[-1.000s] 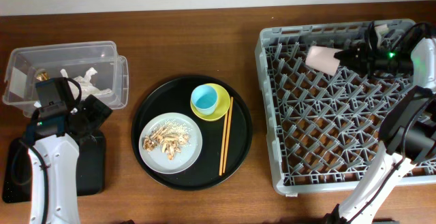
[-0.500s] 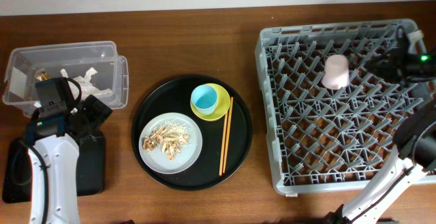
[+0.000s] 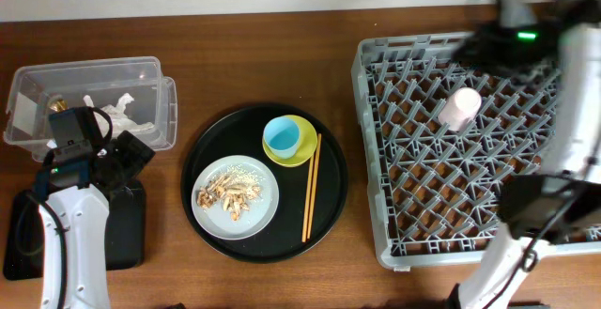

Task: Sort waste into correct bins and load items into the dishwasher rack
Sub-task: 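Reach the right gripper to the blue cup in the yellow bowl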

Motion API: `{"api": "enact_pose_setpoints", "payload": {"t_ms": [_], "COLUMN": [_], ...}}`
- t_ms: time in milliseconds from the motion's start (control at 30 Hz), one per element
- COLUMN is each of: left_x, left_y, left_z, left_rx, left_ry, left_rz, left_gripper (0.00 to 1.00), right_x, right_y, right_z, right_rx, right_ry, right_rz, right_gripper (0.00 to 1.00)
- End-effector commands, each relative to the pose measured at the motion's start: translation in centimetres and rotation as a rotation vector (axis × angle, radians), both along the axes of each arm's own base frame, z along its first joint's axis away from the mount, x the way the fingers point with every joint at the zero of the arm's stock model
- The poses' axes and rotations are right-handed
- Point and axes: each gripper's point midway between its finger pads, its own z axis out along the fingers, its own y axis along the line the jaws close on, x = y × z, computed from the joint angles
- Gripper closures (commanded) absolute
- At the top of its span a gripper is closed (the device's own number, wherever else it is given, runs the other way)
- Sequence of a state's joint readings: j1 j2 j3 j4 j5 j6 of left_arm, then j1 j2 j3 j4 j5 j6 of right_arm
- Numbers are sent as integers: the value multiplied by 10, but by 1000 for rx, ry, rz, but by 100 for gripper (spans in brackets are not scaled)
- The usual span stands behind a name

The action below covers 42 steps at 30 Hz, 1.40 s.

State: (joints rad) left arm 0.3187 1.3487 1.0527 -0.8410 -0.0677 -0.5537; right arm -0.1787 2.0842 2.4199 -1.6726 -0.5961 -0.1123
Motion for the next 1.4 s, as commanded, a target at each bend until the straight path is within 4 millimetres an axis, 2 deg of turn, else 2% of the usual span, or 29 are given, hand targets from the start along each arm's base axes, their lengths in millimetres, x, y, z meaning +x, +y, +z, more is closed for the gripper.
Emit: {"api": "enact_pose_setpoints", "payload": {"t_ms": [0, 100, 200, 267, 367, 467, 633, 833, 900, 1067, 1200, 1300, 1367], "left_x": [4, 4, 4, 4, 4, 4, 4, 4, 4, 4, 4, 4, 4], "left_y": [4, 4, 4, 4, 4, 4, 4, 4, 4, 4, 4, 4, 4], "left_z": [7, 7, 7, 7, 7, 7, 7, 7, 7, 7, 7, 7, 7], "left_rx": [14, 14, 14, 14, 14, 14, 14, 13, 14, 13, 14, 13, 14], "left_ry": [-16, -16, -16, -16, -16, -16, -16, -17, -16, -17, -16, -17, -16], "left_rz": [-1, -1, -1, -1, -1, -1, -1, -1, -1, -1, -1, -1, -1], "left_gripper": [1, 1, 1, 1, 1, 1, 1, 1, 1, 1, 1, 1, 1], "right_x": [-3, 2, -8, -13, -17, -33, -36, -34, -36, -39, -35, -31, -36], "right_y": [95, 177, 246, 281, 311, 342, 344, 334, 334, 341, 333, 322, 317], "right_z": [-11, -41, -74, -97, -136, -168, -195, -193, -187, -135, -95, -87, -96], "right_rx": [-153, -345, -424, -474, -609, -638, -698, -731, -726, -649, -583, -582, -557], "right_ry": [-36, -93, -131, -153, -182, -182, -155, -147, -152, -215, -239, -226, -164], "right_rz": [209, 283, 374, 408, 407, 470, 451, 439, 441, 426, 363, 337, 352], "right_gripper": [51, 51, 51, 50, 50, 50, 51, 50, 51, 50, 50, 50, 51]}}
